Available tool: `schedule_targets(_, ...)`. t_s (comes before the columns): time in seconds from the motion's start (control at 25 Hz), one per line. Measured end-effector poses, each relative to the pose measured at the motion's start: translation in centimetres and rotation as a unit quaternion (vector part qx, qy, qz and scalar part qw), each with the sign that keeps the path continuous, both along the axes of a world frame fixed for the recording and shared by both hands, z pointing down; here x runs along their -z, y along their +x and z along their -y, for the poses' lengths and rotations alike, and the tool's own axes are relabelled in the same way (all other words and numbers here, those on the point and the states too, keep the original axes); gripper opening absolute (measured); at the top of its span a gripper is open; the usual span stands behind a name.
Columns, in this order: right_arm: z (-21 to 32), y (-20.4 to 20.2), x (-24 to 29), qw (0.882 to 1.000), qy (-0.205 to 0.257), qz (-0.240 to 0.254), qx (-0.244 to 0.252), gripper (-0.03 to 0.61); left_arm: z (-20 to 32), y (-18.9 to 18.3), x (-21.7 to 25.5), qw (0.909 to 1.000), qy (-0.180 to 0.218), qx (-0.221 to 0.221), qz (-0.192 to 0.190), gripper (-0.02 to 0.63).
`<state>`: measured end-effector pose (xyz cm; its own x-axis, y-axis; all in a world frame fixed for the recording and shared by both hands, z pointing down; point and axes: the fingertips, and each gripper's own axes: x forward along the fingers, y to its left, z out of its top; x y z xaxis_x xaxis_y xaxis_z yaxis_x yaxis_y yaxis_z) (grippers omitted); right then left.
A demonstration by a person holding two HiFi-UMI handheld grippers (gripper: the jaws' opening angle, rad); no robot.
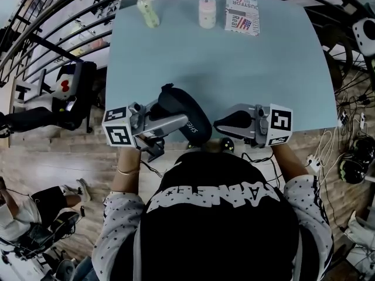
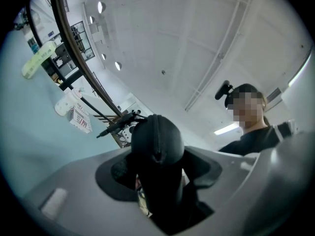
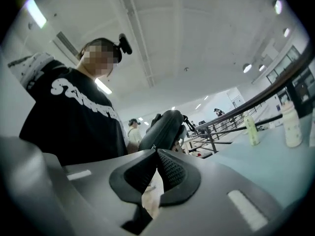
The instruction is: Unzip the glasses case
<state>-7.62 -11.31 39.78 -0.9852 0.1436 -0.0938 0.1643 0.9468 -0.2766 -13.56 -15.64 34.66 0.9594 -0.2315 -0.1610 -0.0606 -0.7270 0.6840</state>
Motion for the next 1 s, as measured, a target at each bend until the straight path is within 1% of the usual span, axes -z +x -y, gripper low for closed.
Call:
schedule_targets(0.12,0.11,0.17,-0.16,0.997,0.069,-0.043,-0.015,0.011,0.06,0.17,-0.63,0.9998,-0.017,0.000,0.008,0.000)
schedule_targets(0.2,0.16,0.24,-0.04,0.994,0.097,-0.055,-0.021,0.011,0.01,0.27,-0.77,0.9997,-0.022,-0.002,0.010,0.000)
schedule_targets(0.28,0.20,0.25,0.02,0.991,0.116,-0.065,-0.025,0.011,-0.09,0.33,-0.86,0.9996,-0.023,-0.004,0.014,0.000)
schedule_targets(0.48,0.33,0.18,0.32,0.988,0.133,-0.072,-0.034,0.012,-0.21,0.22,-0.89,0.9995,-0.026,-0.006,0.014,0.000)
schedule_targets(0.6,0.23,0.07,0.18,0.984,0.150,-0.084,-0.038,0.012,-0.40,0.26,-1.00,0.9994,-0.027,-0.010,0.019,0.000)
schedule_targets(0.76,0.18,-0.15,0.17,0.982,0.159,-0.089,-0.040,0.014,-0.48,0.17,-1.01,0.9993,-0.028,-0.017,0.018,0.000)
schedule_targets(1.0,0.16,-0.06,0.67,0.982,0.164,-0.083,-0.045,0.015,-0.77,0.50,-0.86,0.9987,-0.037,-0.033,0.011,0.000)
